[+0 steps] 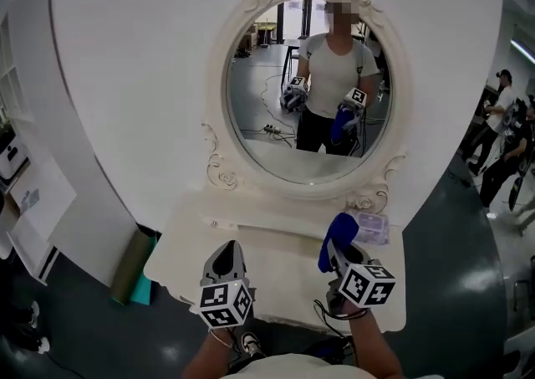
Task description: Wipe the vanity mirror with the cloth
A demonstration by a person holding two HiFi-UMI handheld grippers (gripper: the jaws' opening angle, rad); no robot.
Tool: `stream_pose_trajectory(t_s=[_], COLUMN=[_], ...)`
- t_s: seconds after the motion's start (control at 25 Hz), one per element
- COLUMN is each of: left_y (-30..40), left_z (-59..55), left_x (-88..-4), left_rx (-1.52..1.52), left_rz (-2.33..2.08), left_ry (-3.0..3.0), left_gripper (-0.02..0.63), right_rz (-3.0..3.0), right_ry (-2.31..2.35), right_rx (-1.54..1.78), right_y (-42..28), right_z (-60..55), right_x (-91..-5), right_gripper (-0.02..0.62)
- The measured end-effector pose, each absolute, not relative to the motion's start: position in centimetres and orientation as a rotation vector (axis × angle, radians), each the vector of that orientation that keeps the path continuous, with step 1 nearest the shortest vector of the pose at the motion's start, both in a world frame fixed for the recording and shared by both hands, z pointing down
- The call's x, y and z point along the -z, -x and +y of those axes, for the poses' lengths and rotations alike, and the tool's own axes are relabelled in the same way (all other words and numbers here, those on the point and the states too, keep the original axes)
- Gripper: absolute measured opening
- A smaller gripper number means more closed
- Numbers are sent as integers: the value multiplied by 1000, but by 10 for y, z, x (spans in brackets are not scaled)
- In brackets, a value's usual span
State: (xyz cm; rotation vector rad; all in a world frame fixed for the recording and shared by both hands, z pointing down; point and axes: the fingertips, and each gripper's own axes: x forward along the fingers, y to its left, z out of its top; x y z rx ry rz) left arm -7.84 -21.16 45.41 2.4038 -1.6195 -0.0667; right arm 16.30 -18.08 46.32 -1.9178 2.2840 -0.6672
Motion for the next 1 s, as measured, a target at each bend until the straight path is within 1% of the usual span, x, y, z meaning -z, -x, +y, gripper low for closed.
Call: stream_pose_trajectory(t_s=[0.16, 0.36, 0.72, 1.0], left_y=[88, 84, 33, 13], left_z=[-260, -310, -351, -369], left_x=[-447, -450, -462, -418], left_rx=[85, 79, 87, 79], left_rz=[-1568, -1473, -1360, -1318], left_ry=[-2444, -2483, -2479, -2598], left_gripper=[6, 5, 5, 5], right_rz=[2256, 2212, 2205, 2295], right_ry=[1957, 2029, 2116, 2061], right_rx=[601, 610, 576, 451], right_y=[-147, -141, -176, -181], right_z=[-220, -244, -264, -295], right_x=[-451, -456, -448, -409], right_gripper=[66, 66, 66, 66])
